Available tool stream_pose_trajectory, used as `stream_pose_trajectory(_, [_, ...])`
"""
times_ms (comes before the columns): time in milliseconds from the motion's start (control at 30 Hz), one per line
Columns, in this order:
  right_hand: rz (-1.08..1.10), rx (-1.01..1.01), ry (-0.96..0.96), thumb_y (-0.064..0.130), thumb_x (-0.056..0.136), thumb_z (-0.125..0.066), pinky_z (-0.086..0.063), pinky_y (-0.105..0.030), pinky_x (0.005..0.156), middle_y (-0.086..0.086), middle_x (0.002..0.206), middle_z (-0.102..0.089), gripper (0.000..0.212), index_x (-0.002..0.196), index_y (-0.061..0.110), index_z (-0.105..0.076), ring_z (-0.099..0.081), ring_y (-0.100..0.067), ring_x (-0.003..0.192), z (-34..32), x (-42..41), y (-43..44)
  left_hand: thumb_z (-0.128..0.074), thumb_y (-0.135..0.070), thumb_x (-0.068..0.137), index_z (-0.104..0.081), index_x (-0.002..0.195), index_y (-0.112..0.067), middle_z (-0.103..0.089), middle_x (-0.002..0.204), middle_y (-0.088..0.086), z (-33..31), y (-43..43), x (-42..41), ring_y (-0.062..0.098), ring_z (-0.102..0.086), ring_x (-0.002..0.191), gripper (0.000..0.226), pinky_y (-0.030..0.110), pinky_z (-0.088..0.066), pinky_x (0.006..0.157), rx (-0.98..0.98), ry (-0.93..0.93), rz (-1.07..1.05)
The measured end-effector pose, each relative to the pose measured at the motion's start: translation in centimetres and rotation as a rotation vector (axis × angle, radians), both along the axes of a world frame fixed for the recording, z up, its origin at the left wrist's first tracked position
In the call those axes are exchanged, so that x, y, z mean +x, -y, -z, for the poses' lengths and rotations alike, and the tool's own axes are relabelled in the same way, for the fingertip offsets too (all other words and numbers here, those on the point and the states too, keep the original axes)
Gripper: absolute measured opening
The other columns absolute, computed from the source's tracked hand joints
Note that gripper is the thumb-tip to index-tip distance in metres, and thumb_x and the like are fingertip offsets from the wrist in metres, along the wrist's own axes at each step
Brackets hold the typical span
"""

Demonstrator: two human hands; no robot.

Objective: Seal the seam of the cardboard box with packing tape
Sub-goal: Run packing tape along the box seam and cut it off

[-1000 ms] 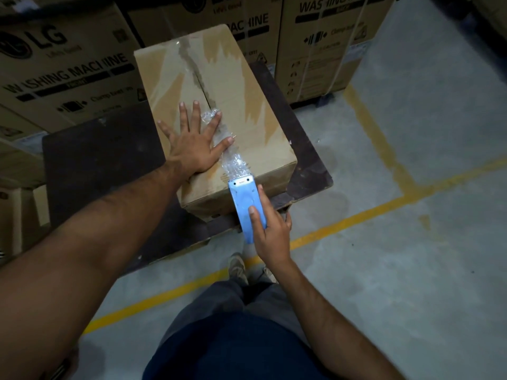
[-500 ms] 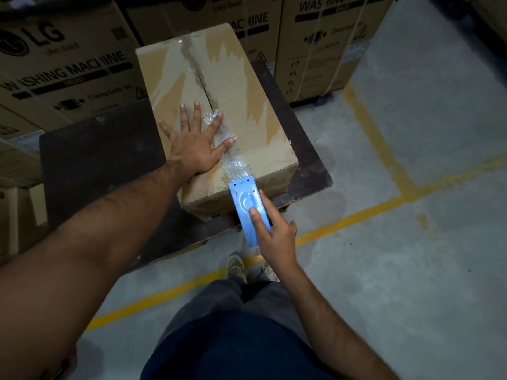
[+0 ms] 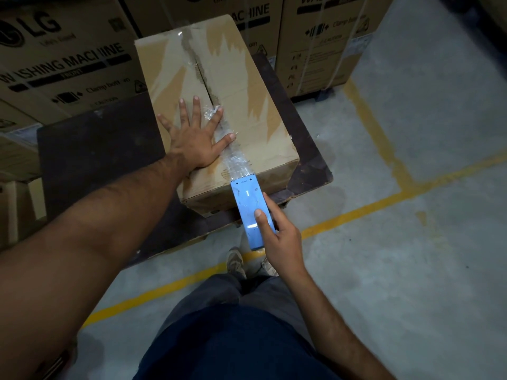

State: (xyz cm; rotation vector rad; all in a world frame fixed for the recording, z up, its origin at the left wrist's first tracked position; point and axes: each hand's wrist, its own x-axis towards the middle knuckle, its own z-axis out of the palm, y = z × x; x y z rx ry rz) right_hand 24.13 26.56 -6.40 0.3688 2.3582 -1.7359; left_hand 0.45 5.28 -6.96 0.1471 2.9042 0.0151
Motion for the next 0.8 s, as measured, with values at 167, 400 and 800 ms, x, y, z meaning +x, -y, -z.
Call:
stream_pose_trajectory(167, [0.035, -0.022, 0.031, 0.075, 0.096, -0.051, -0.057, -0.051, 0.107, 0.049, 0.121, -0.064, 0.039, 0.135, 0.077, -0.047, -0.07, -0.005, 0.116, -0.1, 0.7, -0.4, -0.002, -0.097, 0.085, 0.002, 0.165, -0.05, 0.014, 0.179, 0.012, 0.0, -0.1, 0.0, 0.046, 0.018, 0.163, 0.093, 0.09, 0.005, 0.113, -0.003, 0.001, -0.008])
stream_pose_trajectory(400, [0.062, -0.03, 0.051, 0.063, 0.1, -0.058, -0.061, -0.043, 0.101, 0.045, 0.116, -0.068, 0.049, 0.147, 0.05, -0.058, -0.07, 0.004, 0.103, -0.8, 1.7, -1.0, 0.0, -0.097, 0.083, 0.002, 0.165, -0.05, 0.012, 0.18, 0.013, -0.1, -0.1, 0.0, 0.046, 0.017, 0.163, 0.095, 0.089, 0.006, 0.113, -0.008, -0.003, -0.014])
stream_pose_trajectory(800, [0.057, 0.036, 0.123, 0.079, 0.091, -0.05, -0.063, -0.045, 0.098, 0.026, 0.128, -0.073, 0.06, 0.145, 0.056, -0.055, -0.071, -0.001, 0.114, -1.2, 2.0, -1.3, 0.0, -0.097, 0.084, 0.003, 0.166, -0.049, 0.012, 0.179, 0.014, 0.0, -0.1, 0.1, 0.047, 0.016, 0.163, 0.095, 0.09, 0.004, 0.114, -0.001, -0.015, -0.008])
